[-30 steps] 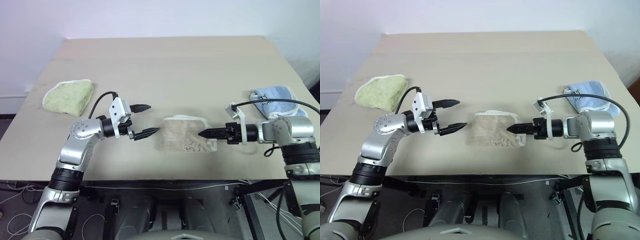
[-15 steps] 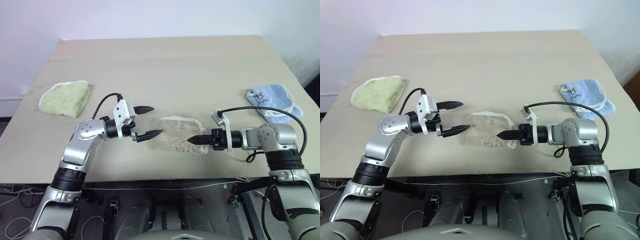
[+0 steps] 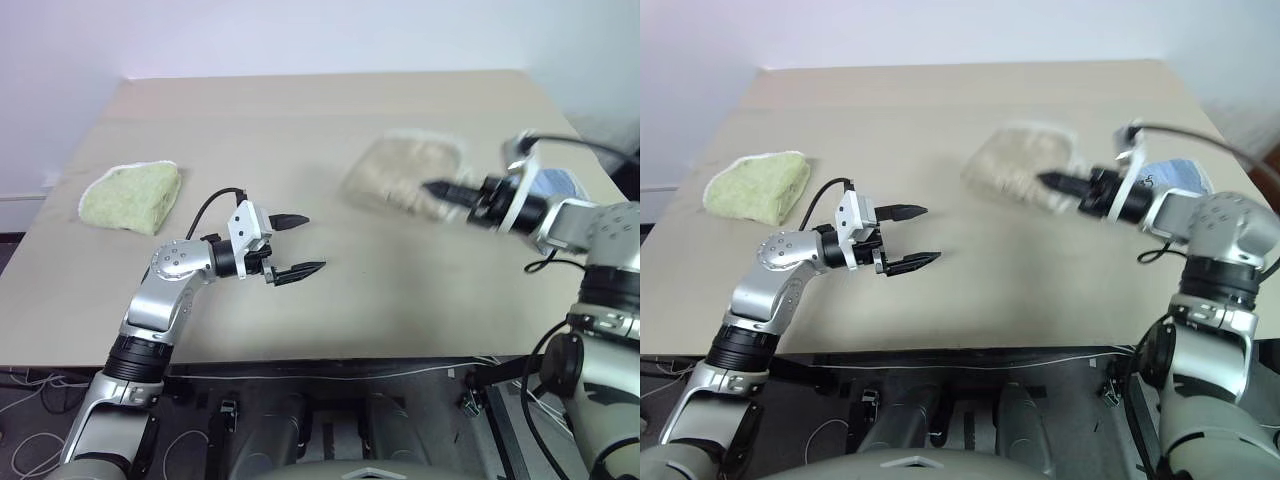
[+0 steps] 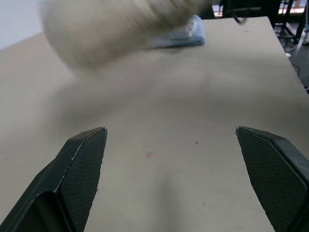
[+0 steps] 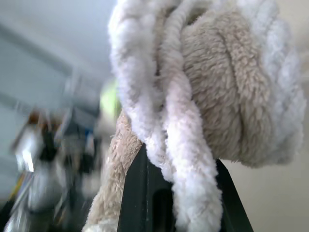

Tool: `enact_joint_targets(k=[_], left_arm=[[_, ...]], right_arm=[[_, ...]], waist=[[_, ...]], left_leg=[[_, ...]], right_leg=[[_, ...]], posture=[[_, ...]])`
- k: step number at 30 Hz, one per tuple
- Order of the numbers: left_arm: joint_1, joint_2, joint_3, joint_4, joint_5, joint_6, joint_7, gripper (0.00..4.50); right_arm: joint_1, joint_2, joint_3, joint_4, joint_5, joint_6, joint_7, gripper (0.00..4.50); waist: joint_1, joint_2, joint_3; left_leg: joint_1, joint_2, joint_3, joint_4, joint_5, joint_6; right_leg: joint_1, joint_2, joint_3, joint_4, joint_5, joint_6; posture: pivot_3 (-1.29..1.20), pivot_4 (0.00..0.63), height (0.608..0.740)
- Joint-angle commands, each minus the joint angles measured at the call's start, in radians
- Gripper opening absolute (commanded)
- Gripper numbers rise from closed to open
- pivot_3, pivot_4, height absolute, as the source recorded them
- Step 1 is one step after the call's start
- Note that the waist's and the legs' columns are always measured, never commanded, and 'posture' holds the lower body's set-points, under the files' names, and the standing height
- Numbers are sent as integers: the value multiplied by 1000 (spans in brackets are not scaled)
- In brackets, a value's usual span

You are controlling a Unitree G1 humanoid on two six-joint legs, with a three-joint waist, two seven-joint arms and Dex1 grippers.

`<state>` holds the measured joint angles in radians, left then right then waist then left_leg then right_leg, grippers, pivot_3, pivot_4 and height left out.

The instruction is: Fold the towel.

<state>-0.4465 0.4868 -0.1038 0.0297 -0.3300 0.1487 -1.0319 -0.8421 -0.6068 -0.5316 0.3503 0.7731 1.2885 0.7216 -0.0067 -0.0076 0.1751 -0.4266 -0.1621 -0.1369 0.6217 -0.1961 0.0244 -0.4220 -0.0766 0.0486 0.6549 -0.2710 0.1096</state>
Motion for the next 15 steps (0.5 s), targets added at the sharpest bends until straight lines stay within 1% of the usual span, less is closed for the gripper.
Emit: enact_joint_targets(k=[1,3,5,7,10,15], left_arm=[[-31,-19,18,14,15,-1,49,4500],[-44,-31,26,33,40,-3,101,4500],[-58,-28,24,68,75,22,151,4500],[-58,-17,19,93,97,21,161,4500],[-50,-15,30,96,86,30,166,4500],[-31,-14,31,86,77,40,158,4500]], right_arm=[[-13,10,-109,70,13,-92,-97,13],[-29,7,-169,141,-4,-190,-180,13],[-27,-11,-205,198,-12,-254,-224,13],[-10,-37,-215,235,-14,-290,-228,13],[0,-84,-242,316,-17,-347,-239,13],[15,-156,-243,408,-26,-397,-228,13]], waist=[[5,0,0],[5,0,0],[7,0,0],[9,1,0],[8,1,0],[5,1,0]], left_leg=[[0,0,0,0,0,0],[0,0,0,0,1,2],[0,0,0,0,1,3],[0,0,0,-1,1,2],[0,0,2,-2,1,3],[0,0,2,-3,2,2]], right_leg=[[0,0,0,-1,0,0],[0,0,0,-1,0,0],[0,0,0,-1,0,0],[-1,0,1,-1,0,0],[-1,0,1,-1,0,0],[-1,0,1,-1,0,0]], posture=[[0,150,740],[0,150,740],[0,150,740],[0,150,740],[0,150,740],[0,150,740]])
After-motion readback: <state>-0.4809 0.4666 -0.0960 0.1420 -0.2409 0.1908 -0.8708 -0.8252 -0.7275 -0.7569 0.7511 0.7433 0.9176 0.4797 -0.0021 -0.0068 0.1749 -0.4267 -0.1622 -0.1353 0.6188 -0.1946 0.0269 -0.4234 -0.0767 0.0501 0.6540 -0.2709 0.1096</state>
